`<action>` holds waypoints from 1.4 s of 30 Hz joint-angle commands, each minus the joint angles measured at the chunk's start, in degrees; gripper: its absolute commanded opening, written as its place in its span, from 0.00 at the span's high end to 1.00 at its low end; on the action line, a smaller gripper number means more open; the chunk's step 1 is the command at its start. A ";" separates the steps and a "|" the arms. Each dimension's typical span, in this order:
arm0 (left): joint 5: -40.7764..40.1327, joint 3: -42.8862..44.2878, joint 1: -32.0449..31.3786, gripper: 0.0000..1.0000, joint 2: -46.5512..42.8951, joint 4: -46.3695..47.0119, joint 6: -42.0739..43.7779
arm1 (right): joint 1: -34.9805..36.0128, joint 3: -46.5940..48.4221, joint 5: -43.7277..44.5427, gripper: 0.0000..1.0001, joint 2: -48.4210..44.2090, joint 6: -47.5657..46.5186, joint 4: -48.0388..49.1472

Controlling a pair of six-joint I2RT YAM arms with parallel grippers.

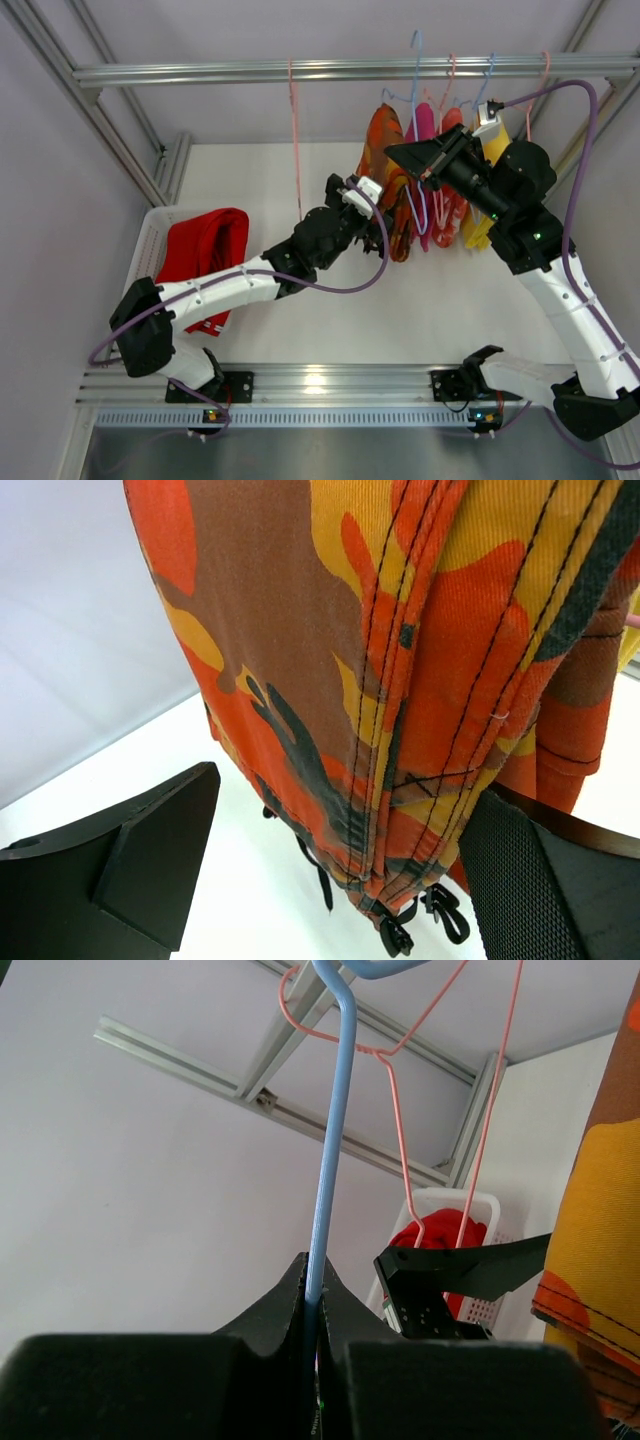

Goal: Remove the trousers from the hanger

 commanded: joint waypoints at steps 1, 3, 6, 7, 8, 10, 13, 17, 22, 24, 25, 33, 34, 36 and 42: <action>2.01 1.60 0.60 0.01 -0.26 4.21 -0.45 | 0.95 4.86 -1.08 1.00 -2.61 -0.83 12.38; 3.69 1.86 0.52 0.01 -0.35 5.71 -0.27 | 0.95 4.24 -1.17 1.00 -2.78 -0.48 13.51; 3.26 4.06 0.61 0.01 0.79 6.33 0.60 | 0.95 3.36 -1.34 1.00 -3.14 -0.04 14.31; 2.65 4.76 0.61 0.01 1.66 6.33 1.13 | 0.95 3.44 -1.34 1.00 -3.14 -0.04 14.23; 1.69 5.90 0.69 0.03 2.02 6.41 2.00 | 0.95 3.45 -1.43 1.00 -3.22 -0.12 14.14; 1.15 6.87 1.39 0.05 2.72 5.98 2.10 | 0.95 3.62 -1.61 1.00 -3.22 -0.04 14.05; 0.88 8.10 2.01 0.07 3.08 5.10 1.31 | 0.95 3.71 -1.69 1.00 -3.31 0.14 14.31; 1.15 8.02 2.01 0.13 3.34 4.92 1.66 | 0.95 3.71 -1.96 1.00 -3.31 0.23 14.40; 0.45 8.11 2.80 0.46 2.29 3.35 2.10 | 0.86 3.62 -1.43 1.00 -3.93 -1.27 13.70; 0.45 8.11 3.15 0.58 1.76 2.73 2.10 | 0.86 3.27 -1.26 1.00 -4.10 -1.53 13.78; 0.62 8.19 3.33 0.66 1.24 2.46 2.19 | 0.86 2.92 -1.26 1.00 -4.19 -1.53 13.78; 3.87 9.77 3.42 1.00 -2.02 1.06 1.66 | 0.86 1.25 -0.82 1.00 -4.10 -3.90 13.35; 4.40 9.95 3.33 1.00 -2.28 1.14 1.75 | 0.77 0.55 -0.73 1.00 -4.19 -4.25 13.26; 5.97 10.82 3.33 1.00 -3.16 0.70 1.75 | 0.86 -0.42 -0.47 1.00 -4.45 -5.31 13.26; 9.05 13.02 3.33 1.00 -5.27 -0.44 2.36 | 0.86 -3.58 -0.03 1.00 -4.63 -7.24 13.52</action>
